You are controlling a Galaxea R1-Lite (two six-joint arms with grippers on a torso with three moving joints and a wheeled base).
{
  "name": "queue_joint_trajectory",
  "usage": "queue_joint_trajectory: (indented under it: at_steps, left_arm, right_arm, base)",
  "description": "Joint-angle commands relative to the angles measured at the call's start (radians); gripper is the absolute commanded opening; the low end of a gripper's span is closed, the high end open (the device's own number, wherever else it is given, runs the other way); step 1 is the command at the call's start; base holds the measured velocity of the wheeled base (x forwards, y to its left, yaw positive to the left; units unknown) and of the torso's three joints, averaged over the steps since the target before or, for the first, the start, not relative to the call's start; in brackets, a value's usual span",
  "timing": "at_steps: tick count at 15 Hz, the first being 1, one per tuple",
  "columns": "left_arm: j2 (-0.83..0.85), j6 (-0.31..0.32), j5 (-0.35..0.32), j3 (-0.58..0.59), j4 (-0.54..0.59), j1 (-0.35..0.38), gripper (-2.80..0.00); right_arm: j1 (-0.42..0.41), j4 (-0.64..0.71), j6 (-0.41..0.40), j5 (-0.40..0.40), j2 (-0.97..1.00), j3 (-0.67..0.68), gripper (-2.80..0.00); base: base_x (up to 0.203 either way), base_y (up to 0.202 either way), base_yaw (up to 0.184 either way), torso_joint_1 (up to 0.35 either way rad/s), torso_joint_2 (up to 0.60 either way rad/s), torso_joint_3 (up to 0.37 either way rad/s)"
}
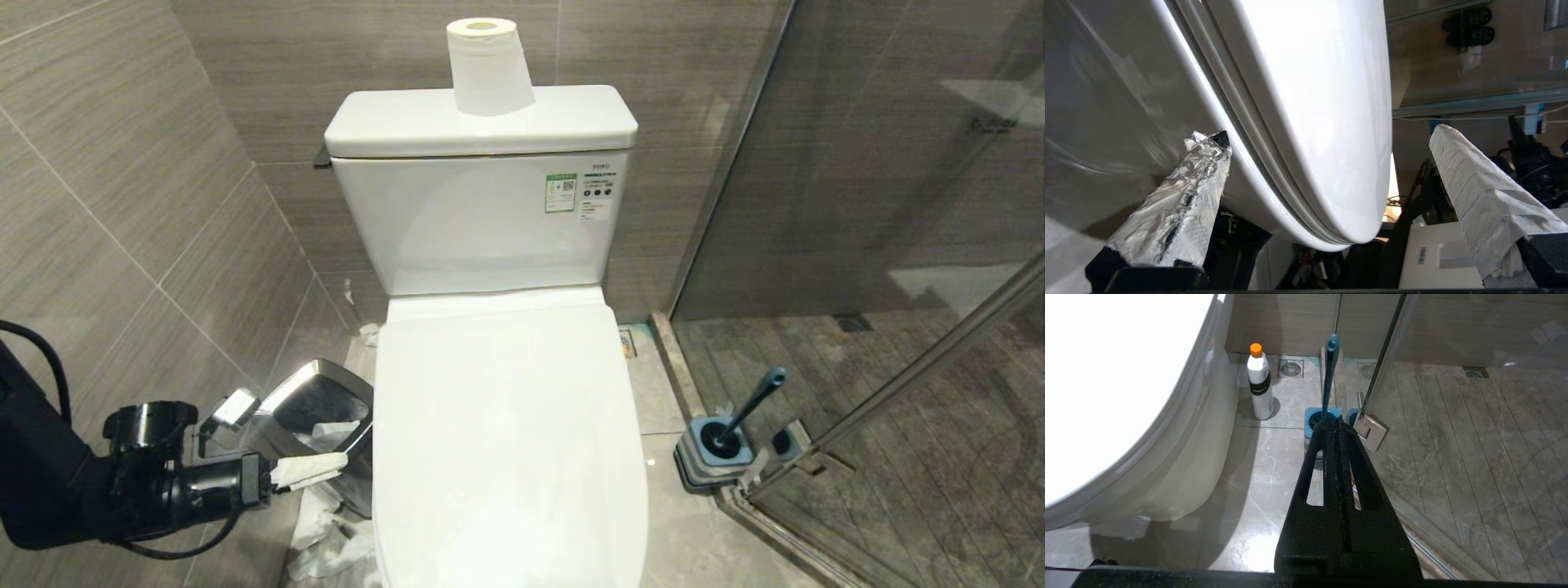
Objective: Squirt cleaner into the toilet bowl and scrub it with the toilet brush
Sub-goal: Use the left hand to lift the toilet lid slightly
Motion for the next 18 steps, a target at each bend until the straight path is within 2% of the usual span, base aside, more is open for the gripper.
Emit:
queue_joint_trajectory:
  at_steps: [1,5,8,11,14,18]
  left_arm:
    - [-0.008,0.000,0.019,0.006,-0.016,-0.013,0.00]
    - [-0.011,0.001,0.092,0.048,-0.042,-0.013,0.00]
    - [-0.034,-0.003,0.089,0.063,-0.035,-0.010,0.00]
    - [-0.057,0.009,0.084,0.118,-0.037,0.054,0.00]
    - [-0.091,0.014,0.047,0.172,-0.035,0.071,0.00]
    - [-0.103,0.086,-0.020,0.248,-0.038,0.029,0.00]
  right_arm:
    - [0.000,0.000,0.000,0.000,0.000,0.000,-2.80]
    - [0.000,0.000,0.000,0.000,0.000,0.000,-2.80]
    - [0.000,0.000,0.000,0.000,0.000,0.000,-2.80]
    - [0.000,0.000,0.000,0.000,0.000,0.000,-2.80]
    - [0.000,0.000,0.000,0.000,0.000,0.000,-2.80]
    - [0.000,0.000,0.000,0.000,0.000,0.000,-2.80]
  base:
    - [0.000,0.000,0.000,0.000,0.00,0.000]
    - [0.000,0.000,0.000,0.000,0.00,0.000]
    - [0.000,0.000,0.000,0.000,0.00,0.000]
    - [0.000,0.000,0.000,0.000,0.00,0.000]
    - [0.000,0.000,0.000,0.000,0.00,0.000]
    - [0.000,0.000,0.000,0.000,0.00,0.000]
